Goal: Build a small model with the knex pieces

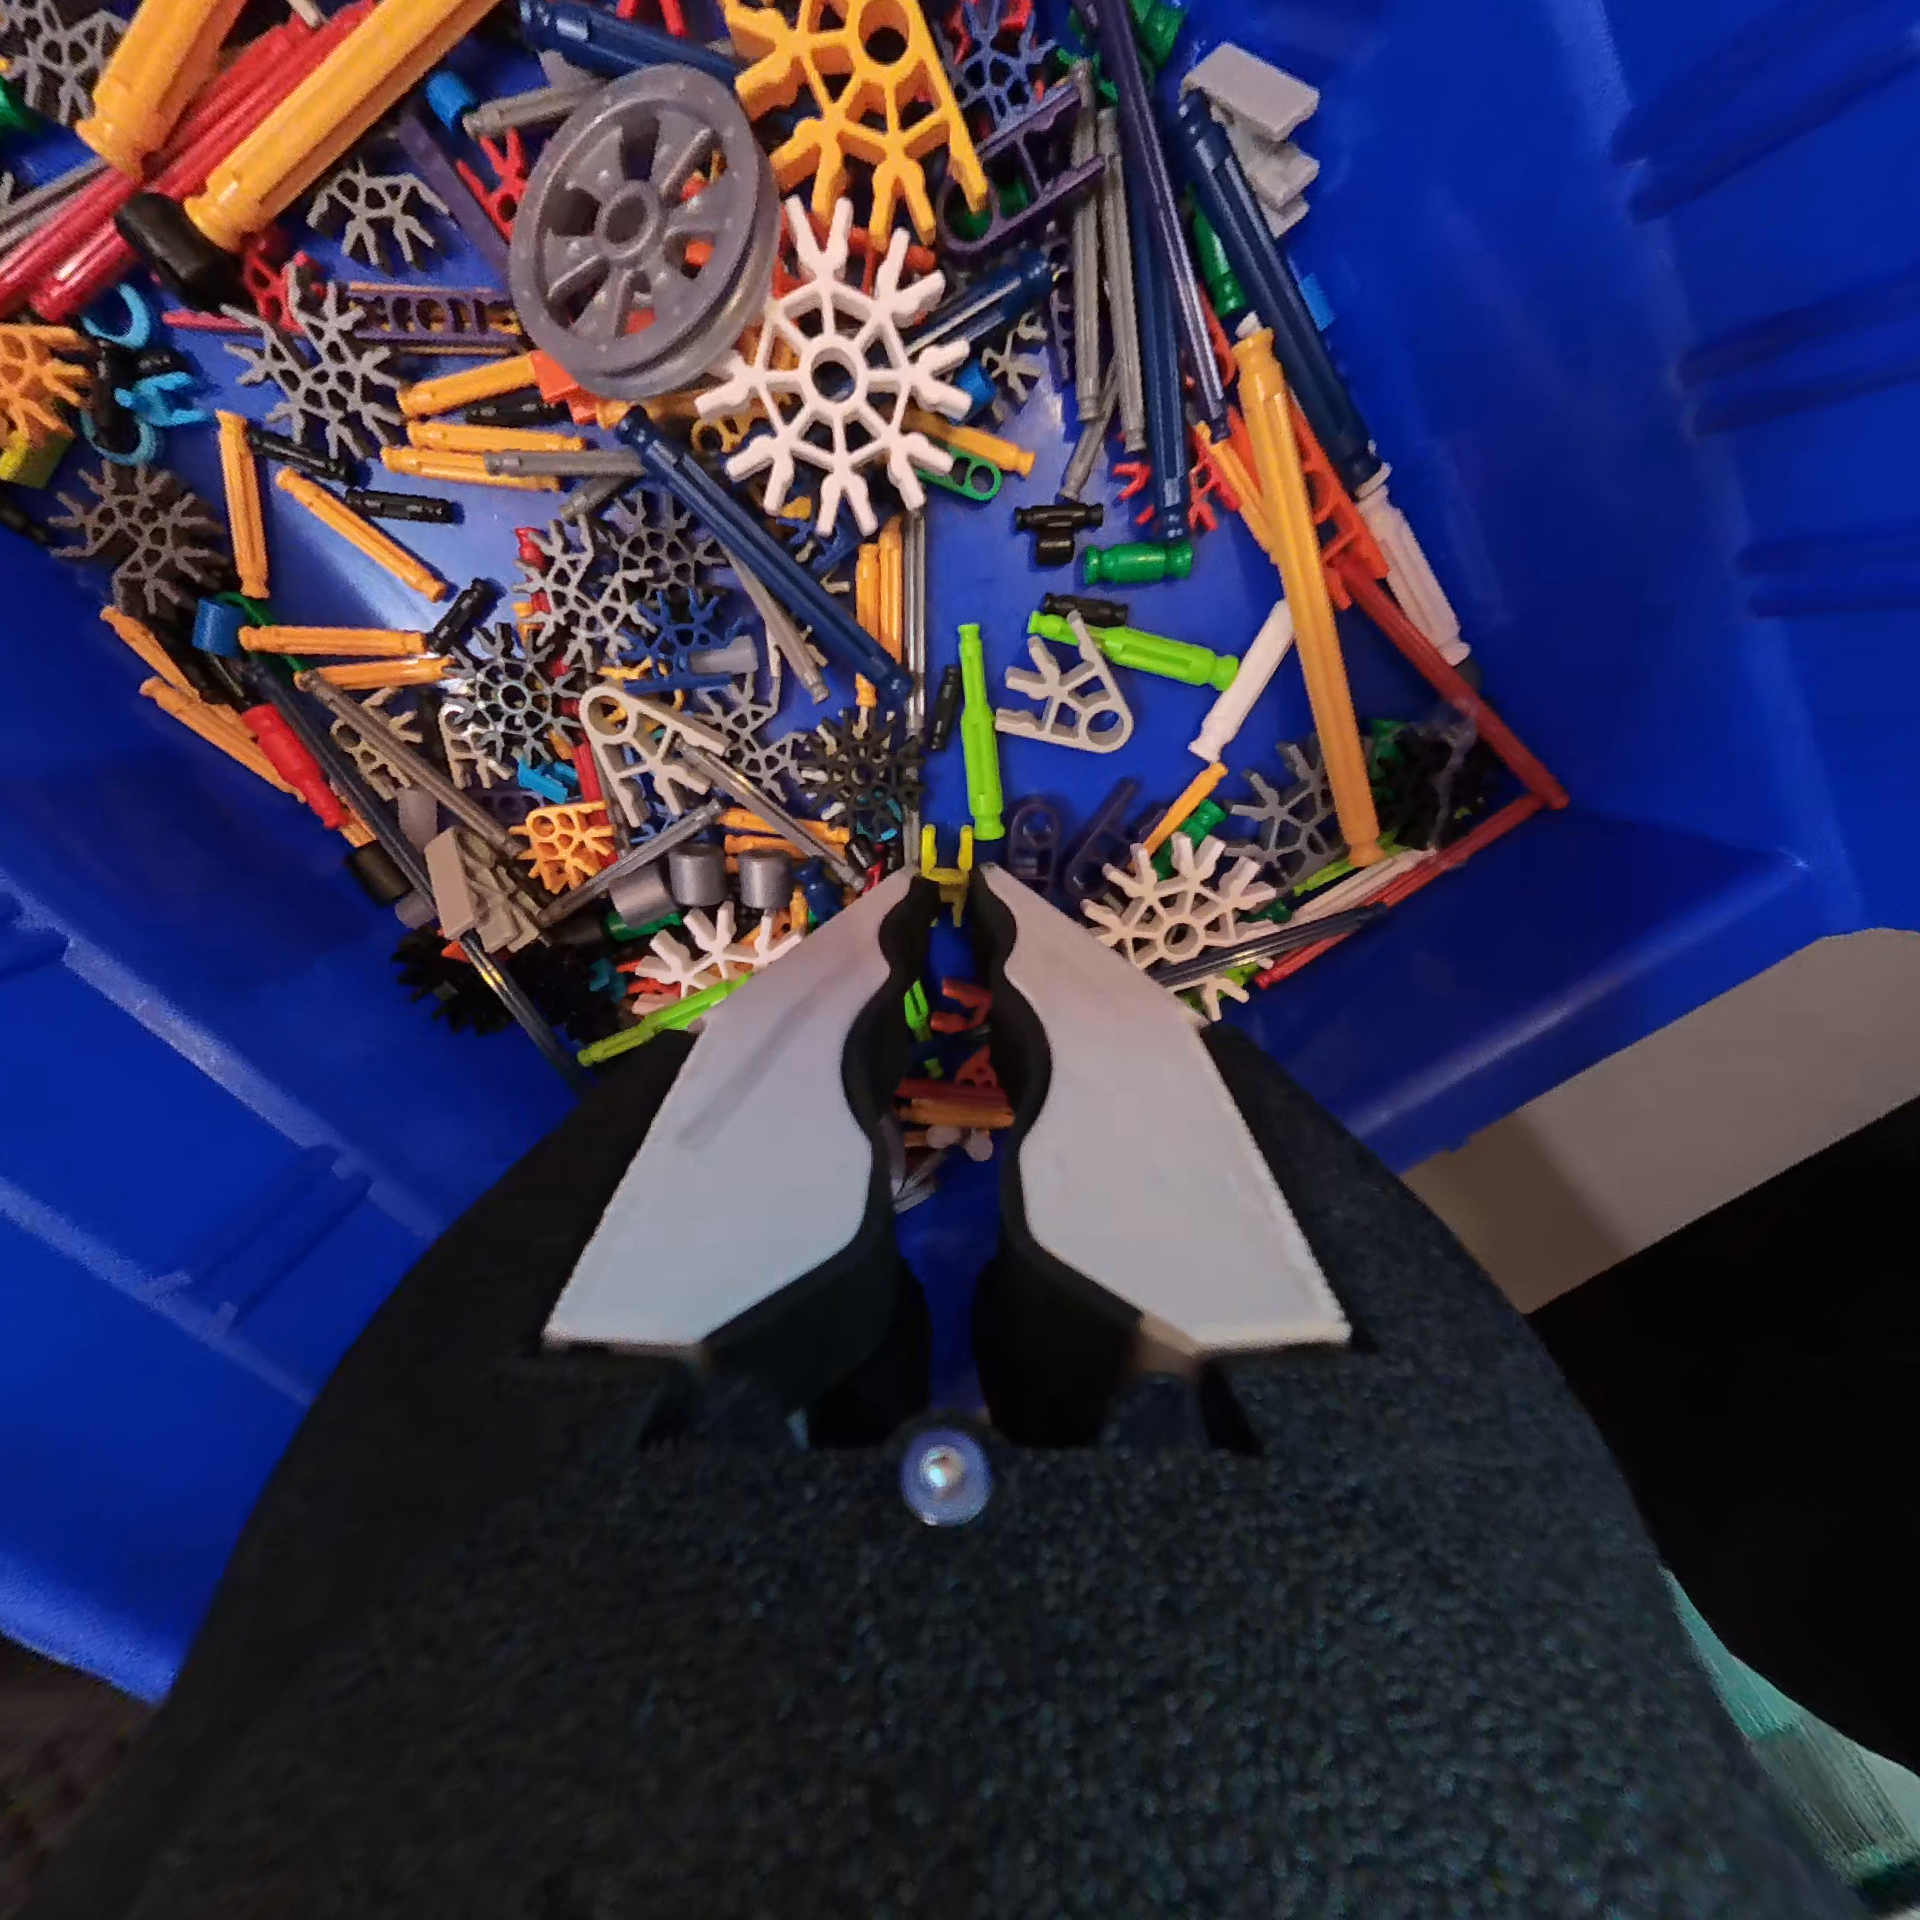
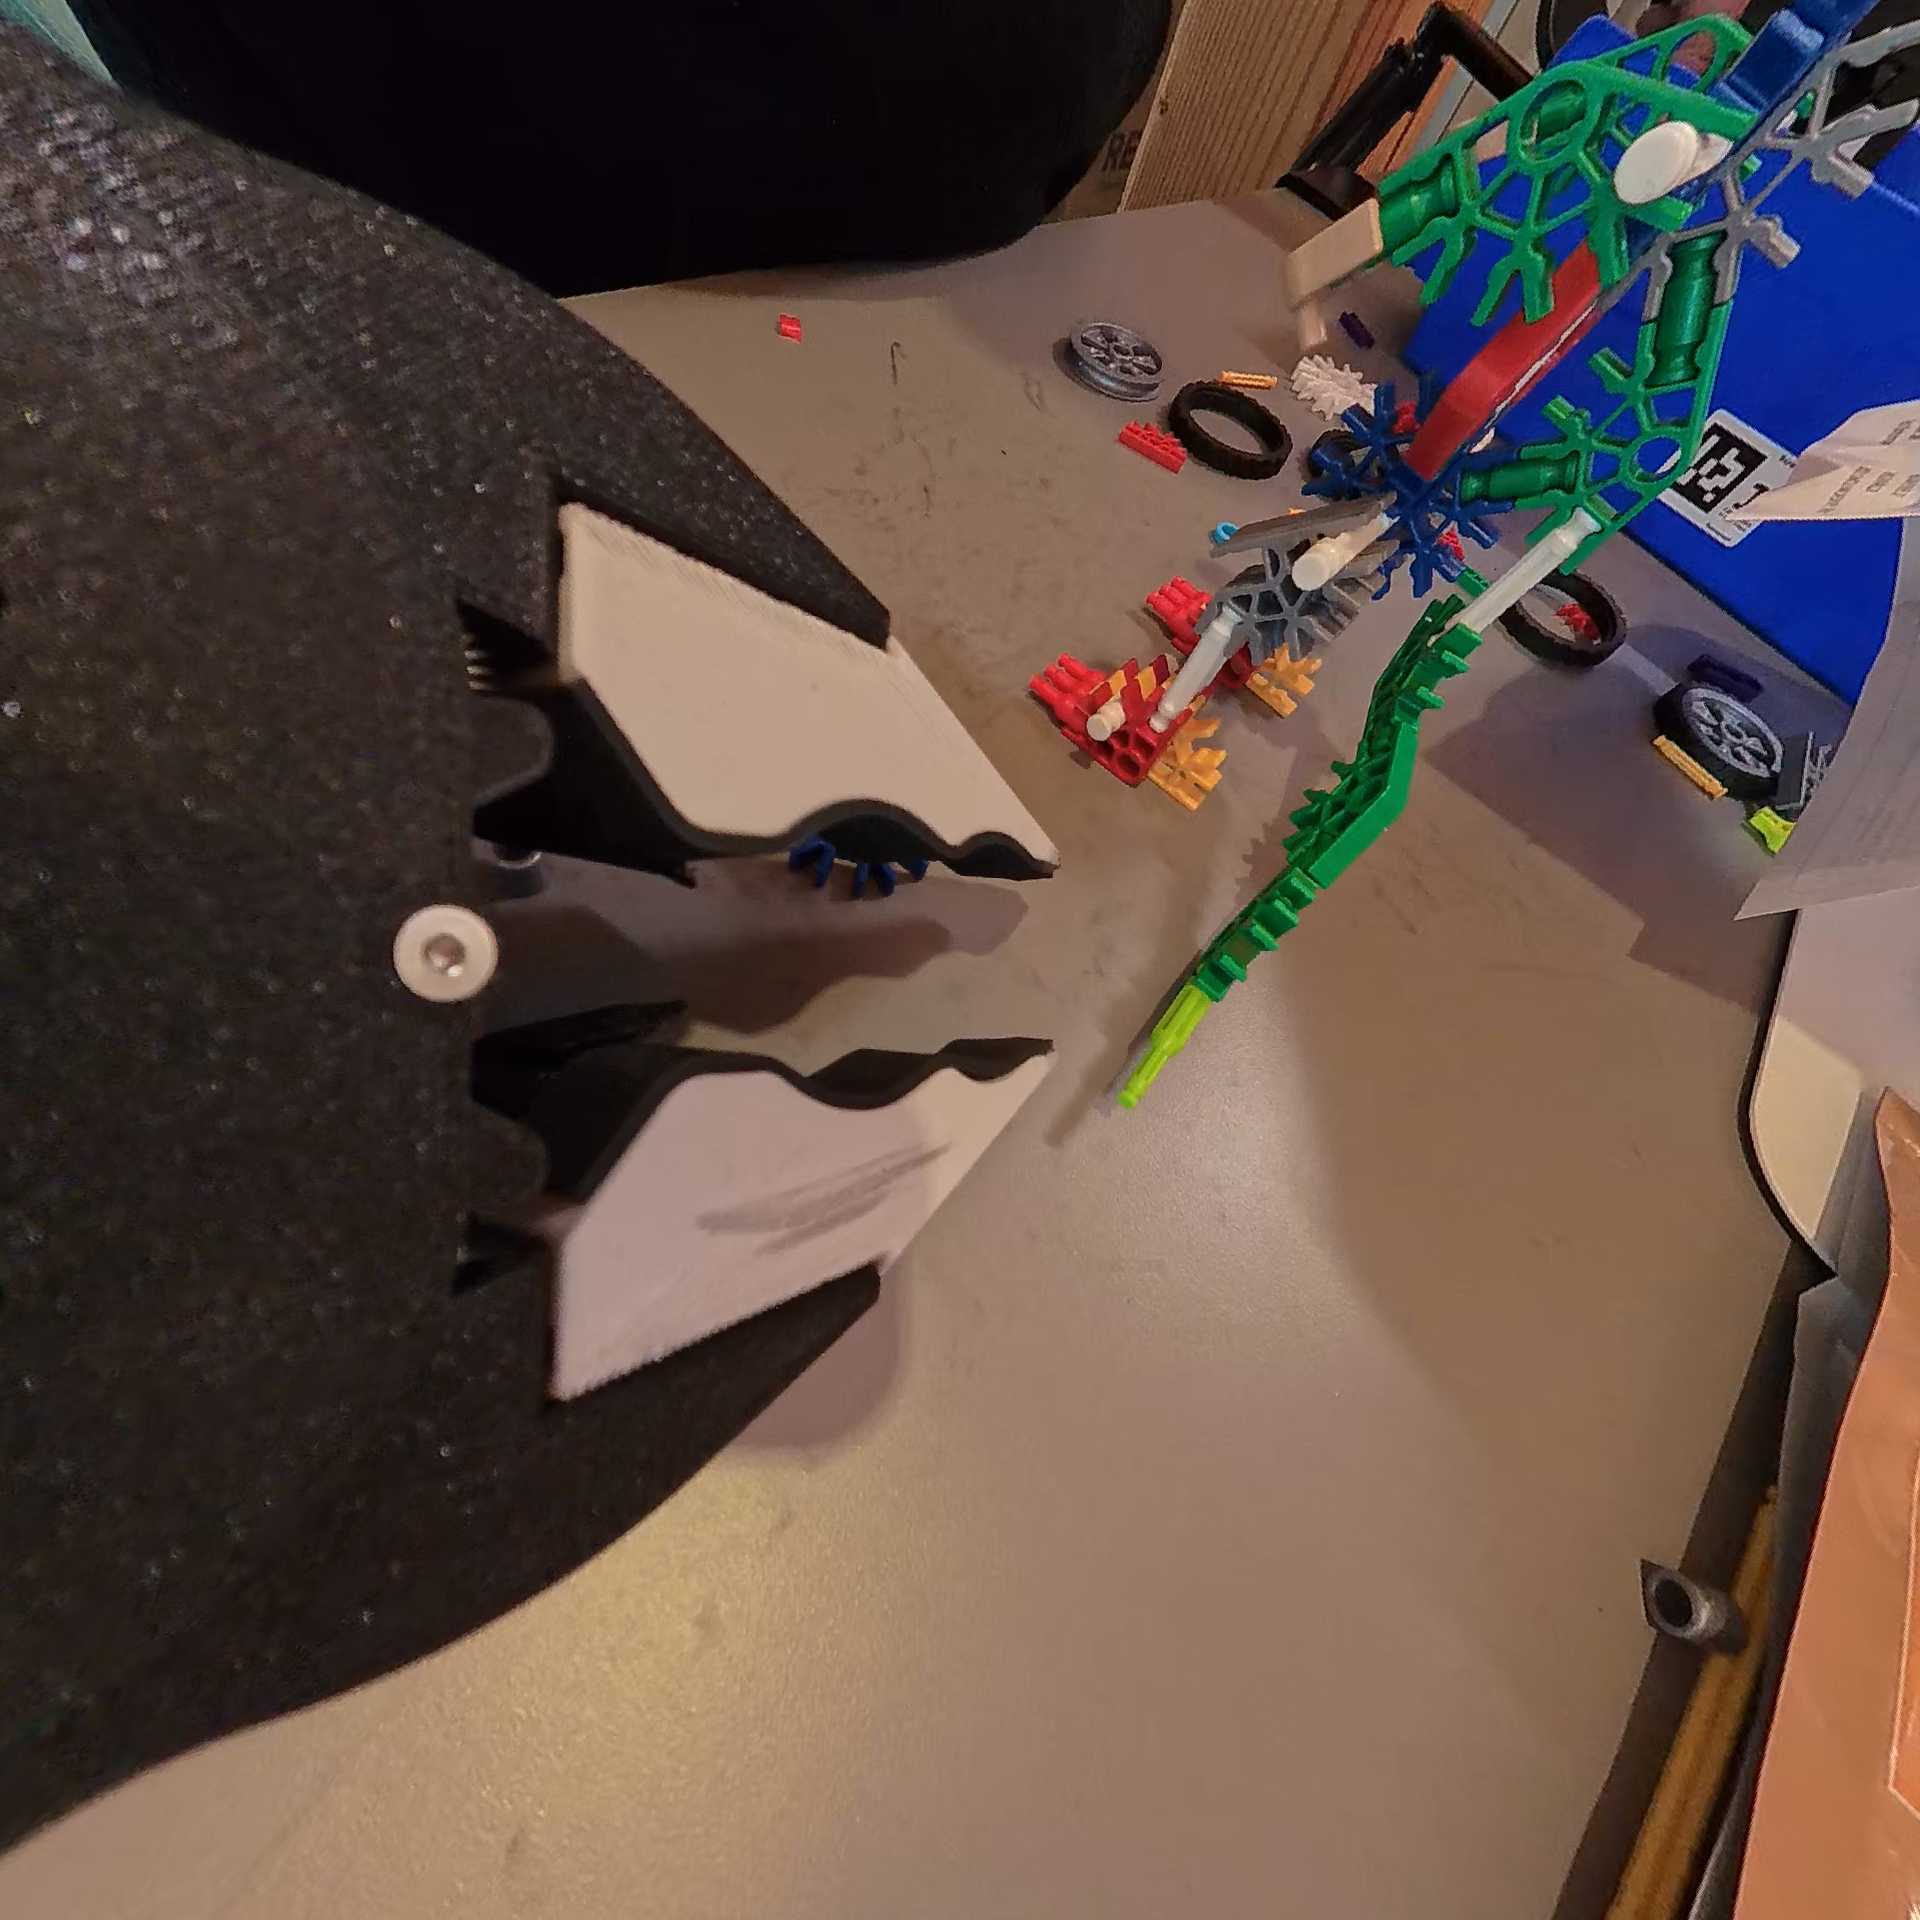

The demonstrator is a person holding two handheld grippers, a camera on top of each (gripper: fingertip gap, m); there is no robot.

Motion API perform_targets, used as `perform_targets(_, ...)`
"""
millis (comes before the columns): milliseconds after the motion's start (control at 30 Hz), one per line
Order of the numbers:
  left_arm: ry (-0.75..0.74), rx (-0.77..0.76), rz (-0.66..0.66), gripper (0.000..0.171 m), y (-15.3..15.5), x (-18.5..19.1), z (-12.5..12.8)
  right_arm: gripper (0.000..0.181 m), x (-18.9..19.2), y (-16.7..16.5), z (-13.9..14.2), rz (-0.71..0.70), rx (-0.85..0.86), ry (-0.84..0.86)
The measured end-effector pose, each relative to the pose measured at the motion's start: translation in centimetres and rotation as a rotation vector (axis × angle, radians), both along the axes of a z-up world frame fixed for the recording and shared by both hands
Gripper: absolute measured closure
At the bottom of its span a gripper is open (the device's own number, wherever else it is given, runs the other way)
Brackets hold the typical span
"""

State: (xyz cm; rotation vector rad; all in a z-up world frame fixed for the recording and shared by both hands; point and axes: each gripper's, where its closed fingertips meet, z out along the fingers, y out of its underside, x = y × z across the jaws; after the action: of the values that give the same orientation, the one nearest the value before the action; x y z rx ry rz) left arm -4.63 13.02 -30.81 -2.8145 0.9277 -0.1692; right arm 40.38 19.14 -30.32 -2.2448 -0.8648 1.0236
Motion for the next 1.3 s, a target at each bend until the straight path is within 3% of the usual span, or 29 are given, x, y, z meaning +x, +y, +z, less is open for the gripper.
perform_targets(333,0.009,0.038,0.005,0.171,-0.1,0.1,0.0,0.151,0.0,0.0,0.0,0.001,0.0,0.0)
perform_targets(667,0.041,0.114,0.06,0.171,0.8,-1.8,2.1,0.151,0.0,0.0,0.0,0.002,0.005,0.0)
perform_targets(933,0.027,0.04,0.039,0.162,-0.9,-1.3,1.3,0.151,0.0,-0.1,-0.1,0.003,-0.001,-0.003)
perform_targets(1300,0.047,0.064,-0.062,0.163,0.2,0.5,0.2,0.151,0.0,0.0,-0.1,0.001,0.0,-0.005)
